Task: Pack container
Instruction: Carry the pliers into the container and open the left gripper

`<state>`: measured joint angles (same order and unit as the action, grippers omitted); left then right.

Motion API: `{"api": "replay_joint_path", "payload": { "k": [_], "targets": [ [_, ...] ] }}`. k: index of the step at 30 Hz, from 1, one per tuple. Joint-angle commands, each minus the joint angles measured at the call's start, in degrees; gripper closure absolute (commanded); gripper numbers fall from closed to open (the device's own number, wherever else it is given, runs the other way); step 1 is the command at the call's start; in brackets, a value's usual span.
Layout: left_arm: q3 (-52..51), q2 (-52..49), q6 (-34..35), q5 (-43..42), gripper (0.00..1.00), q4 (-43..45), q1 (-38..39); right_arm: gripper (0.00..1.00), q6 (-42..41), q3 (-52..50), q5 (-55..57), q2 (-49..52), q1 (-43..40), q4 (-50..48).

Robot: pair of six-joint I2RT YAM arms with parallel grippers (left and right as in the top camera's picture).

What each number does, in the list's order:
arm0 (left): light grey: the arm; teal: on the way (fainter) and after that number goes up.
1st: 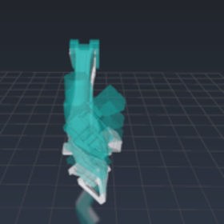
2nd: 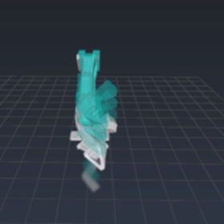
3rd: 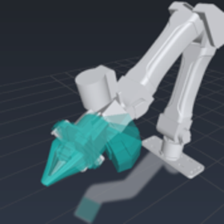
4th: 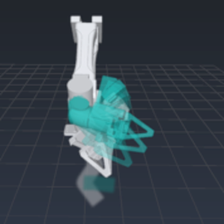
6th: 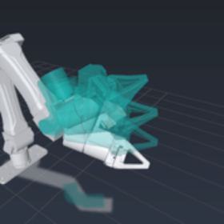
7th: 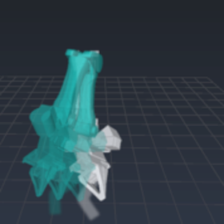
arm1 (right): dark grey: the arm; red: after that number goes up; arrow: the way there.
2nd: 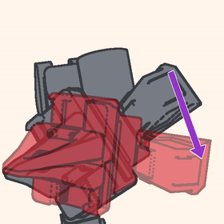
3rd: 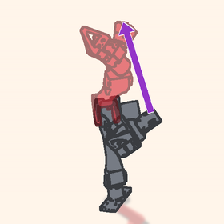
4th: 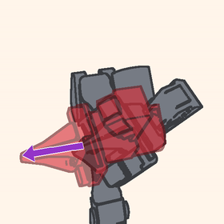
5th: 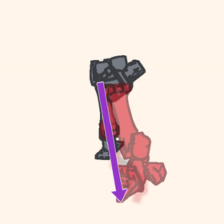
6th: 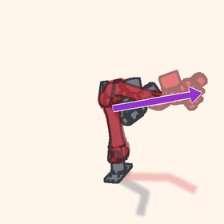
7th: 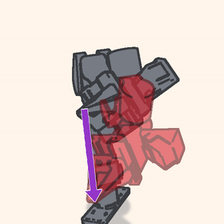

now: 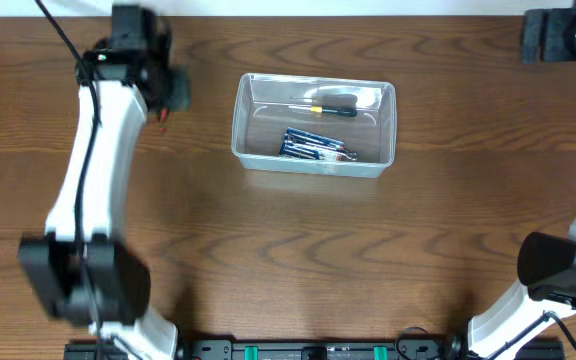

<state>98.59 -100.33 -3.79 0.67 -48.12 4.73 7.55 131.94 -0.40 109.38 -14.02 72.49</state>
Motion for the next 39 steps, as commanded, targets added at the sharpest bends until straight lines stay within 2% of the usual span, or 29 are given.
{"api": "replay_joint_path", "payload": {
  "k": [1,4,9,14,26,31,34,39],
  "targets": [
    [0.7,3.9,-12.9,4.5,0.94,3.0,7.0,0.01,-3.5,0.3,-0.9,-0.2,-2.8,0.0],
    [0.7,3.2,-19.8,4.5,0.94,6.2,13.2,0.01,-3.8,0.2,-1.8,0.6,-4.4,1.0],
    [0.6,-3.0,-27.0,3.3,0.94,9.4,19.5,0.01,-3.8,0.2,-2.0,1.3,-5.2,2.1],
    [0.6,-11.8,-27.4,3.0,0.94,12.5,20.3,0.01,-3.9,0.2,-2.0,1.3,-5.1,2.1],
    [0.5,-23.3,-25.9,2.5,0.94,8.2,20.1,0.01,-3.9,0.2,-2.0,1.3,-5.1,2.3],
    [-0.1,-26.3,-24.8,2.4,0.73,7.9,20.1,0.01,-3.9,0.2,-2.0,1.3,-5.1,2.4],
    [-0.1,-27.0,-24.6,2.4,0.71,7.9,20.0,0.01,-3.9,0.2,-2.0,1.2,-5.1,3.0],
    [0.2,-24.1,-24.5,4.7,0.52,7.8,20.0,0.01,-3.9,0.2,-2.0,1.2,-5.1,3.2]
  ]
}}
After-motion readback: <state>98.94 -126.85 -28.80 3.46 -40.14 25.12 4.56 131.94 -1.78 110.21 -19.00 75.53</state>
